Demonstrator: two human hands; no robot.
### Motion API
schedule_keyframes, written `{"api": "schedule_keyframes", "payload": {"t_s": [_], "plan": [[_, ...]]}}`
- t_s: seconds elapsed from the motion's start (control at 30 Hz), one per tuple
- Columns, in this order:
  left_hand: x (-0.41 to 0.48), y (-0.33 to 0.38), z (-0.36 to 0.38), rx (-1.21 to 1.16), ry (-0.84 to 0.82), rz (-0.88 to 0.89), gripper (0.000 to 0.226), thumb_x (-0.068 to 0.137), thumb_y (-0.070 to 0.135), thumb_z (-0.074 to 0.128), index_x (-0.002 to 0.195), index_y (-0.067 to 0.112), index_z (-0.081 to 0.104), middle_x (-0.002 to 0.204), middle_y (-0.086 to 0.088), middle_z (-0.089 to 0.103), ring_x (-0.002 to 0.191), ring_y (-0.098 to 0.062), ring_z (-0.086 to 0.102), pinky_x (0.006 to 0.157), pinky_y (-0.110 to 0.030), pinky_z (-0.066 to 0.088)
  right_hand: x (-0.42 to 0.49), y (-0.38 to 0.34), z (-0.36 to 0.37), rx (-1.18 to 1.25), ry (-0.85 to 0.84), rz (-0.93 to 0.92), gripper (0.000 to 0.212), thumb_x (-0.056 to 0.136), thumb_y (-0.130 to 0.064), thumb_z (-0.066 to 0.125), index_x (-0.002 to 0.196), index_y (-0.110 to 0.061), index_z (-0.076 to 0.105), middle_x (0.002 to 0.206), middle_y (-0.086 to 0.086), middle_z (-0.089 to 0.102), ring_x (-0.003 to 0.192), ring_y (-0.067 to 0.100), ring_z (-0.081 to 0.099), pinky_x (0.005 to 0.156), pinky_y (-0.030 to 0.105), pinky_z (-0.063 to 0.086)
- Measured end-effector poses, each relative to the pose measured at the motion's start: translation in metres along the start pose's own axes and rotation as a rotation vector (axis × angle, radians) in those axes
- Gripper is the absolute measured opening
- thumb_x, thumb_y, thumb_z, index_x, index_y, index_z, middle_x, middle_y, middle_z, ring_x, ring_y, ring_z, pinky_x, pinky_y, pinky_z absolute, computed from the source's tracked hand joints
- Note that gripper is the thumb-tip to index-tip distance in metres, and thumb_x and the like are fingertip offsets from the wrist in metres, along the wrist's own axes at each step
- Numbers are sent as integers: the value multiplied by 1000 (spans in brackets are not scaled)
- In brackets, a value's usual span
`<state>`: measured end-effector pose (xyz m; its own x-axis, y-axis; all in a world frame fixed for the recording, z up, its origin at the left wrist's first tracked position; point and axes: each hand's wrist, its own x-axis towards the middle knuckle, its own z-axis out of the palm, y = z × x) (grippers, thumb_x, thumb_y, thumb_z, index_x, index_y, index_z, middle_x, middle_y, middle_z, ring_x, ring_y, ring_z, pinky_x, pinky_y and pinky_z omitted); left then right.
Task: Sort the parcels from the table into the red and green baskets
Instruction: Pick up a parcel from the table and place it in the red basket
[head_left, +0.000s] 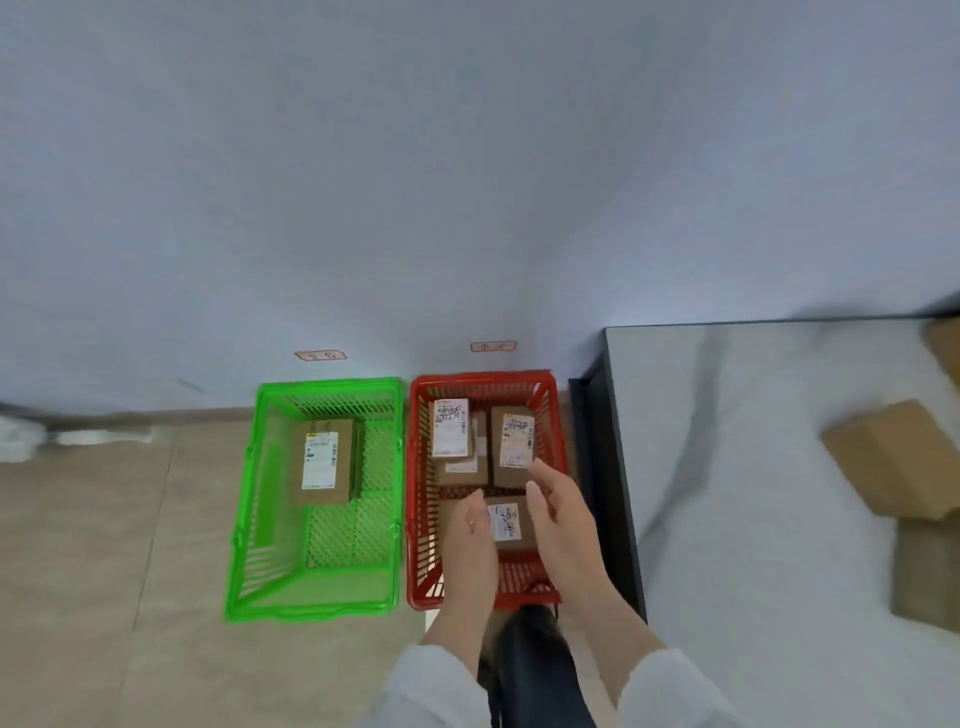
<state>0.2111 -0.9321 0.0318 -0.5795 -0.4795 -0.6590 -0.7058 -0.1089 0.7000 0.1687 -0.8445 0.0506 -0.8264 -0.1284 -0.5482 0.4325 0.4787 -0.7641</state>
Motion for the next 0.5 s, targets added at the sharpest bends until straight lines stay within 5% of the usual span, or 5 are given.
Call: {"api": "schedule_keyframes", "payload": {"t_s": [0.1,0.23,0.37,0.43,0.5], "plan": [[-40,14,15,-52,-141,-7,25,99,34,35,115,25,54,111,2,60,103,-14,57,93,-33,46,-44,5,-33,62,115,9,26,97,-30,44,123,-33,46,122,-14,51,110,6,53,93,18,46],[-97,23,37,-62,-209,0,27,98,39,35,116,28,53,114,7,58,111,-13,53,89,-26,41,-103,13,-81,251,291,102,29,98,-20,44,125,-15,51,117,-7,53,105,10,53,67,-3,41],[-164,42,71,-56,-343,37,29,99,30,36,120,19,52,112,5,58,108,-13,55,90,-25,41,-159,22,-136,418,438,158,25,97,-25,46,121,-20,53,125,-2,57,114,15,52,101,28,43],[-194,52,96,-53,-398,39,27,98,24,37,115,13,55,111,-4,61,104,-19,57,86,-29,44,-182,31,-168,554,508,186,30,97,-25,46,125,-15,52,126,1,58,117,18,53,104,37,41],[-223,57,128,-15,-465,69,31,99,24,35,119,10,53,117,-9,59,114,-25,55,99,-36,41,-200,41,-203,670,577,188,34,97,-24,45,128,-10,50,123,3,60,114,20,56,101,36,44]]}}
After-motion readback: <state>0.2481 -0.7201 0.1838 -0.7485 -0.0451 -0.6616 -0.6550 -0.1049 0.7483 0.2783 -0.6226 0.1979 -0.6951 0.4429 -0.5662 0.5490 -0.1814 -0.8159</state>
